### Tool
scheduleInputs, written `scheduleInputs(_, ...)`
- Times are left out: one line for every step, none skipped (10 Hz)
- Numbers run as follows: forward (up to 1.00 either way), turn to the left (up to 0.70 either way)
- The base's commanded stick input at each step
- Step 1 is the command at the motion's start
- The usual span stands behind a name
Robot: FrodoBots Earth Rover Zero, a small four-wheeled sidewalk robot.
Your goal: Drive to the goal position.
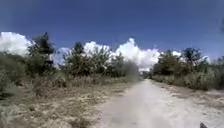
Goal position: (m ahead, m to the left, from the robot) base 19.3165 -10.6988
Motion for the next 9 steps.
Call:
scheduleInputs(0.44,0.02)
scheduleInputs(0.44,0.02)
scheduleInputs(0.44,0.02)
scheduleInputs(0.44,0.02)
scheduleInputs(0.44,0.02)
scheduleInputs(0.44,0.02)
scheduleInputs(0.44,0.02)
scheduleInputs(0.44,0.02)
scheduleInputs(0.44,0.02)
